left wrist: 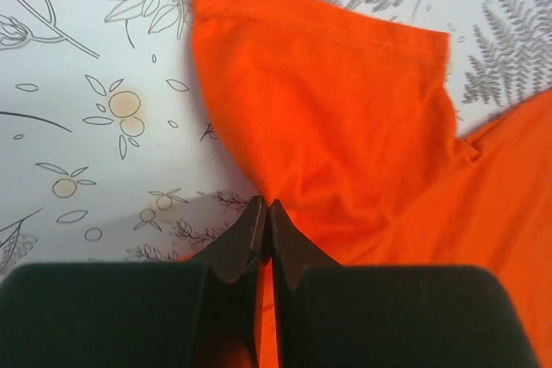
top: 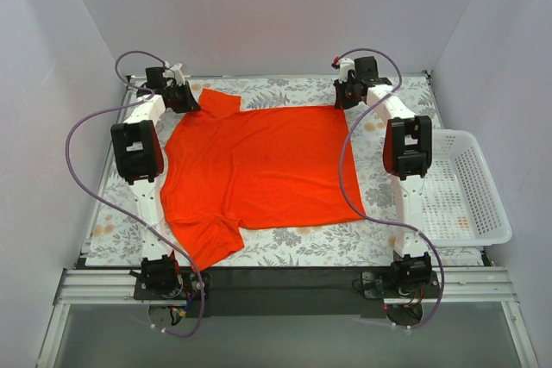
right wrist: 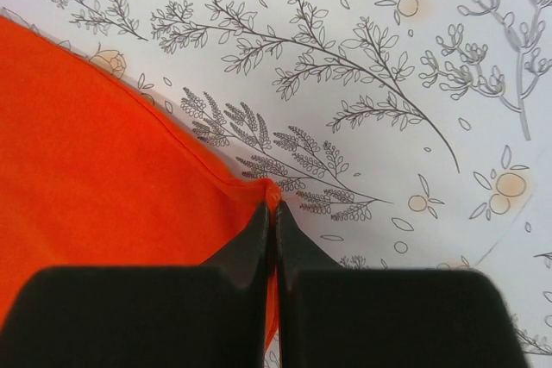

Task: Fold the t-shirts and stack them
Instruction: Fold the tshirt

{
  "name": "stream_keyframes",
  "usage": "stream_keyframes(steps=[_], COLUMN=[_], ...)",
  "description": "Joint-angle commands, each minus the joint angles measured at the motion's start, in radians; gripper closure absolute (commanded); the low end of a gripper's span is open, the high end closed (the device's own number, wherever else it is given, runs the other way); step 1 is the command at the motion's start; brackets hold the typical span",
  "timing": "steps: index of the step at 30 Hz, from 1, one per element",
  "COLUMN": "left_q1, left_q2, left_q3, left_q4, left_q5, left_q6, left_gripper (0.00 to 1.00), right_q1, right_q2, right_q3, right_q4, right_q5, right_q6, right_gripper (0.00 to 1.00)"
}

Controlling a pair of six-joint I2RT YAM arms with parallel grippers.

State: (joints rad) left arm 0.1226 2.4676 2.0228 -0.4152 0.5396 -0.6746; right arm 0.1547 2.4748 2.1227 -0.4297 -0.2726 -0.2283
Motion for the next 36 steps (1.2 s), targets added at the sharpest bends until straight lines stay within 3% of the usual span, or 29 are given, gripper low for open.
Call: stream_keyframes(steps=[1,22,36], left_q1=[0.014,0.058,0.057], left_q2=[-0.196,-0.568,-0.749], left_q3=[-0.065,-0.544,-0.860], left_q4=[0.131,0.194,0.168], left_q5=[0.026,0.115,0.057], left_q6=[0.041,0.167,0.164], left_gripper=[1.00,1.00,1.00], right_q1=[-0.010,-0.044,-0.049], right_q2=[-0.137,-0.335,-0.378], right_q3=[-0.030,-0.309,-0.392], right_q4=[0.074,0.075,0.039], right_q5=[-0.062,-0.128,-0.157], right_q6=[-0.012,-0.085,-0.132], right_gripper=[0.99,0.99,0.99])
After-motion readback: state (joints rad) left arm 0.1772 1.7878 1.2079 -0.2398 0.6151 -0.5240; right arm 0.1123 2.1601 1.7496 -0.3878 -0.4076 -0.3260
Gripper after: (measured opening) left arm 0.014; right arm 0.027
